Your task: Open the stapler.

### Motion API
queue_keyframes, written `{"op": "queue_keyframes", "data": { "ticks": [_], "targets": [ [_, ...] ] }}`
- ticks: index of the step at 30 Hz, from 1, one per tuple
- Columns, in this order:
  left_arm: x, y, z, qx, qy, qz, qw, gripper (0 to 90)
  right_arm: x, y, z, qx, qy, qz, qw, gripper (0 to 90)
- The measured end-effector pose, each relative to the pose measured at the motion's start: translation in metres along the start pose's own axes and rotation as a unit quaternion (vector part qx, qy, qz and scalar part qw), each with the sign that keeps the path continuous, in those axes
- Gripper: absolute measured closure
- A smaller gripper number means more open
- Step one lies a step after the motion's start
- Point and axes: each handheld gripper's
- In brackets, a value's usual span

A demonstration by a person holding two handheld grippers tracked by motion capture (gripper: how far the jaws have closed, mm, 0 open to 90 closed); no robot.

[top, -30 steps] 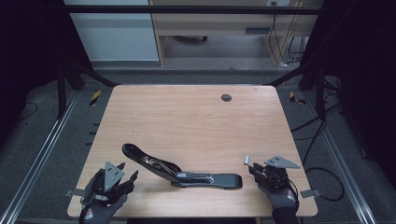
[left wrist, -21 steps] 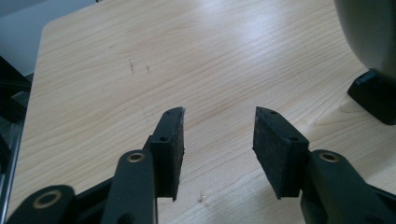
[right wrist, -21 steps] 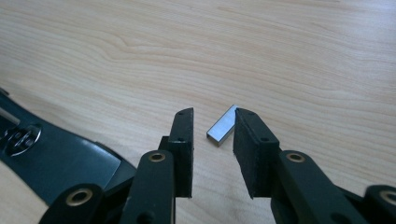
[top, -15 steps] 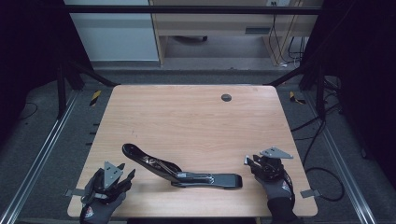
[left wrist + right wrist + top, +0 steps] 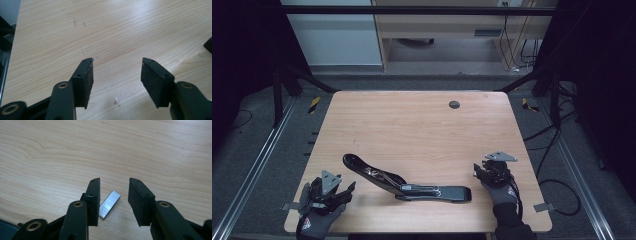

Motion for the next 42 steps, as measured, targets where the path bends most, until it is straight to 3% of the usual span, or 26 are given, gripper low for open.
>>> {"op": "queue_keyframes", "data": {
  "ticks": [5, 12, 23, 26, 42],
  "targets": [
    [0.003, 0.000, -0.002, -0.007, 0.007, -0.011, 0.9999, 40.7, 0.000, 0.001, 0.007, 0.015, -0.008, 0.002, 0.9999, 62.1],
    [0.005, -0.002, -0.001, -0.005, 0.002, -0.005, 1.0000, 48.2, 0.003, 0.001, 0.016, 0.034, -0.014, 0.001, 0.9993, 61.9],
    [0.003, -0.001, 0.000, -0.016, -0.010, 0.015, 0.9997, 50.8, 0.006, 0.000, 0.021, 0.048, -0.015, -0.003, 0.9987, 62.0],
    [0.004, -0.002, 0.000, -0.015, -0.012, 0.010, 0.9998, 50.2, 0.006, 0.000, 0.021, 0.050, -0.014, 0.000, 0.9987, 62.4],
    [0.004, -0.002, 0.002, 0.005, -0.025, 0.004, 0.9997, 48.6, 0.005, 0.000, 0.022, 0.066, -0.013, 0.004, 0.9977, 76.8]
  ]
}}
Point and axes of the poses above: each handheld gripper's, and its own axes: z roughly forward along the jaws, y roughly out of its top, x roughly to its left, and after that the axes turned 8 degrees about -y, right-handed
